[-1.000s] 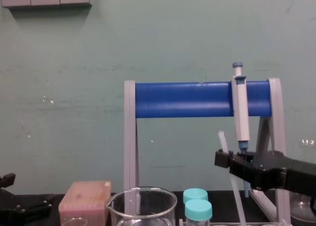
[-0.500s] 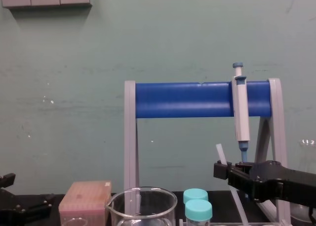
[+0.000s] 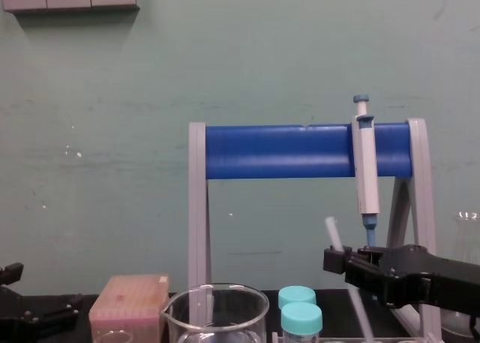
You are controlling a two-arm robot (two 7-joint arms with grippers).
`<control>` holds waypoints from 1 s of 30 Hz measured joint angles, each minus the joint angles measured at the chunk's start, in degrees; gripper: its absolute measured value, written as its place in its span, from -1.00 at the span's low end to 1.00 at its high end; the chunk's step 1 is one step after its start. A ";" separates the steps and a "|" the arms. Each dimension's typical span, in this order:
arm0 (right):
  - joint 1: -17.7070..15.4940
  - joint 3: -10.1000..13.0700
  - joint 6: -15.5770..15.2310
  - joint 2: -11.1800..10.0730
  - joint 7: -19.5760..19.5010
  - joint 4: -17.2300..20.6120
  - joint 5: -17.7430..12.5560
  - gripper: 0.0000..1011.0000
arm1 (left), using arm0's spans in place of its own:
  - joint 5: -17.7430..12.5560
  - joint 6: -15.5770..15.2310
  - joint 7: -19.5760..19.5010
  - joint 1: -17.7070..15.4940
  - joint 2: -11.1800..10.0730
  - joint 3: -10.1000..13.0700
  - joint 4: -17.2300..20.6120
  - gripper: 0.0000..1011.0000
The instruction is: Pick up the stirring rod with one hand, then place it down.
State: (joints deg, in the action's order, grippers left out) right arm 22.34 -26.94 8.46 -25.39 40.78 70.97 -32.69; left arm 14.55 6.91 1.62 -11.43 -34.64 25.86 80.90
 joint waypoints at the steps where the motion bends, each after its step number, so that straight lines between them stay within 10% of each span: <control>1: 0.00 0.00 0.00 0.00 0.01 0.00 -0.01 -0.73 | 0.00 0.00 0.00 0.00 0.00 0.00 0.00 0.98; 23: -0.08 0.14 -0.29 -0.27 0.00 0.44 -0.08 0.64 | 0.00 0.00 0.00 0.00 0.00 0.00 0.00 0.98; 30: -3.54 2.67 -2.91 -2.88 -5.22 5.00 0.32 0.96 | 0.00 0.00 0.00 0.00 0.00 0.00 0.00 0.98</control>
State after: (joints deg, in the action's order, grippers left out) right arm 18.81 -24.28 5.55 -28.28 35.56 75.97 -32.37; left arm 14.55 6.91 1.62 -11.43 -34.64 25.86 80.90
